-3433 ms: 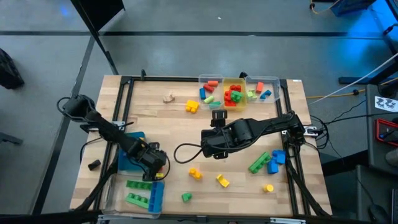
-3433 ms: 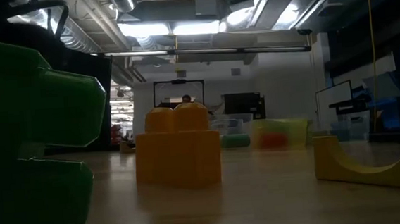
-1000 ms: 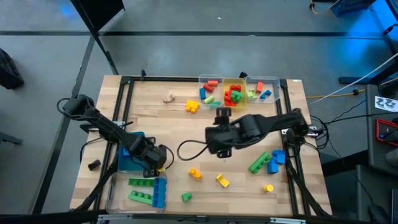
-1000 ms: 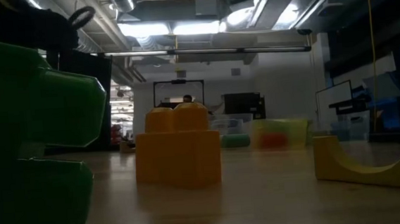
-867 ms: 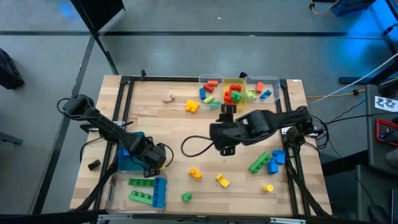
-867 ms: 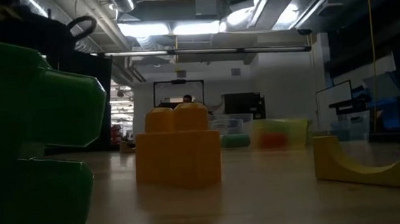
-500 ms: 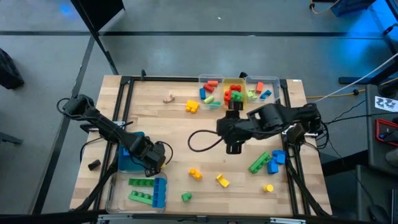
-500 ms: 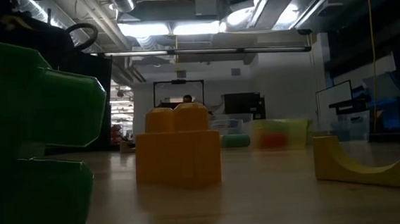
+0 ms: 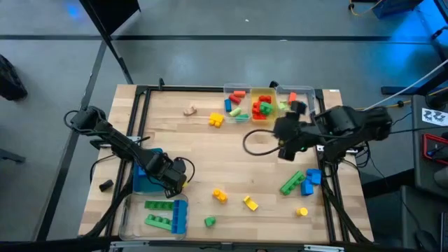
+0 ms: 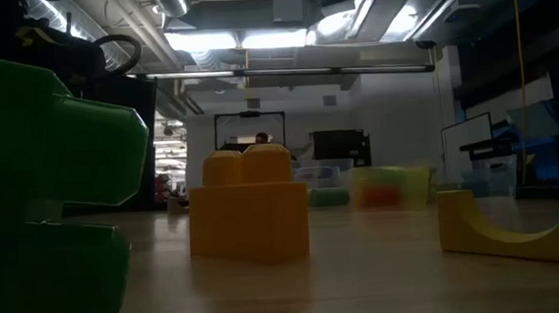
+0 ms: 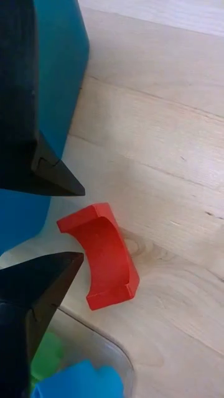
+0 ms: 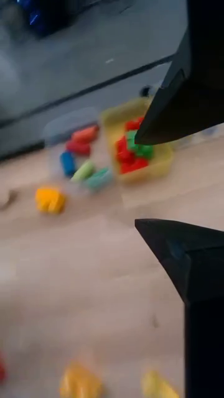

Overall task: Sort blocks by size
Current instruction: Put the red arch block into the top right transparent bin

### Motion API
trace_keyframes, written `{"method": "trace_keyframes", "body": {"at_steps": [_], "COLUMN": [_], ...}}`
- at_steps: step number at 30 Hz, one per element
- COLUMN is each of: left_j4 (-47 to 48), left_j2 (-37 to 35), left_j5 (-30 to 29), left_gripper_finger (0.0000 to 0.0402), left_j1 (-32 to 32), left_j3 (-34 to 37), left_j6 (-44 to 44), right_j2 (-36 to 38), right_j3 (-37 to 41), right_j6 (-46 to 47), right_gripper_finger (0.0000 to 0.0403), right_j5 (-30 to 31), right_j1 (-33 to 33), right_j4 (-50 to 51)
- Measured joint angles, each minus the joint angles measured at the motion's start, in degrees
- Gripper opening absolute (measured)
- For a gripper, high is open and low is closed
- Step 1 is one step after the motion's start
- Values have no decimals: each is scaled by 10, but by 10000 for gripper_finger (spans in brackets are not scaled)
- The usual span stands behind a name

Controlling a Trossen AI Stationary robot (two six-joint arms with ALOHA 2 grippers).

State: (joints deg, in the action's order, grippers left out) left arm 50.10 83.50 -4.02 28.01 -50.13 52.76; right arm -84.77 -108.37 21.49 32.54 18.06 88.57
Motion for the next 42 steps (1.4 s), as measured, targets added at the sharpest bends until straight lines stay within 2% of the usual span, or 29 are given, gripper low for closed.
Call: {"method": "trace_keyframes", "body": {"at_steps": [3,7,11,14,20,25,35,42], "left_j4": [0,1,0,0,0,-1,-4,3], "left_j2": [0,0,13,34,71,90,91,67], "left_j5": [0,0,1,15,29,48,54,54], "left_gripper_finger": [141,141,141,141,141,134,20,19], "left_j1": [-3,-10,-19,-23,-23,-23,-23,-40], "left_j3": [0,0,0,0,0,0,-3,-5], "left_j6": [5,25,24,8,-8,-37,-83,-85], "right_j2": [76,156,196,200,196,196,196,197], "right_j3": [144,311,423,473,528,542,543,543], "right_j6": [48,52,51,52,52,52,31,22], "right_gripper_finger": [207,207,207,207,207,207,207,207], "right_j5": [21,-31,-85,-105,-118,-117,-115,-86], "right_j1": [-1,-1,-1,-1,-1,-1,-1,-1], "right_j4": [-82,-241,-358,-398,-446,-470,-469,-464]}}
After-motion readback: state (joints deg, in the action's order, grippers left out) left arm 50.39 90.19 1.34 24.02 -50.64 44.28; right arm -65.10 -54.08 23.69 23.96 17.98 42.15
